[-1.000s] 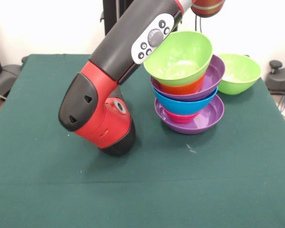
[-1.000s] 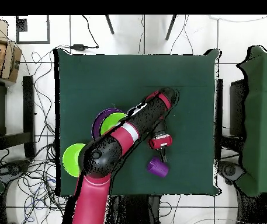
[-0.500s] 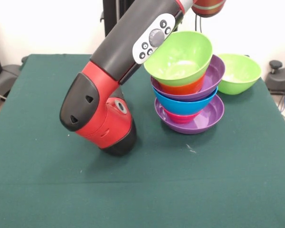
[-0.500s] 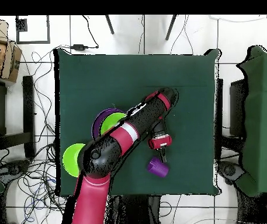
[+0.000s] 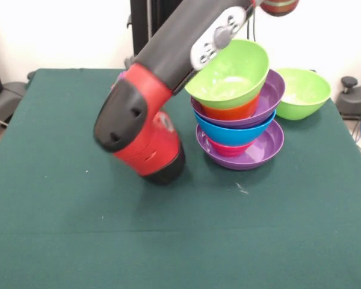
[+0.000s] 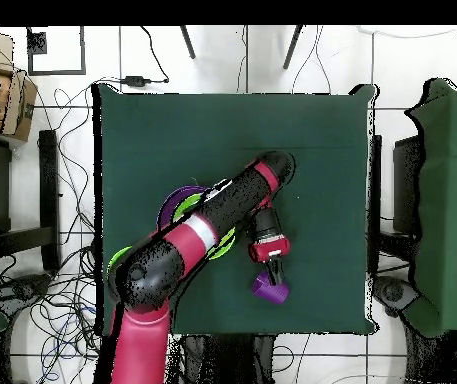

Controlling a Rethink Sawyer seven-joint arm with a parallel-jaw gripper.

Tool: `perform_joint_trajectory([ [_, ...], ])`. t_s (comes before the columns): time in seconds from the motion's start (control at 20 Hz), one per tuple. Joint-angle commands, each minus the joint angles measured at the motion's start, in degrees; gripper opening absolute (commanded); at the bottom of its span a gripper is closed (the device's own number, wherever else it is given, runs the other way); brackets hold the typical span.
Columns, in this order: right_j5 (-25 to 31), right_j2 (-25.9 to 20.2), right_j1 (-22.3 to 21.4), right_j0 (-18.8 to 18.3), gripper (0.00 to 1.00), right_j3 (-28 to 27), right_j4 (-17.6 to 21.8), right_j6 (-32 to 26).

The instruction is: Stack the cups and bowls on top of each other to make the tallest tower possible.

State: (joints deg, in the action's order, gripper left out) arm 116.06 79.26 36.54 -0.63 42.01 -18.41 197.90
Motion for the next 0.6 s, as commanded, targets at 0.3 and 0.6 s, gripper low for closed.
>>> perform_joint_trajectory([
  [0.3, 0.06, -6.68, -16.86, 8.94, 0.00, 11.12, 18.58, -17.03],
  [0.6, 1.10, -9.04, -19.76, 8.28, 0.00, 9.50, 23.08, -16.89],
])
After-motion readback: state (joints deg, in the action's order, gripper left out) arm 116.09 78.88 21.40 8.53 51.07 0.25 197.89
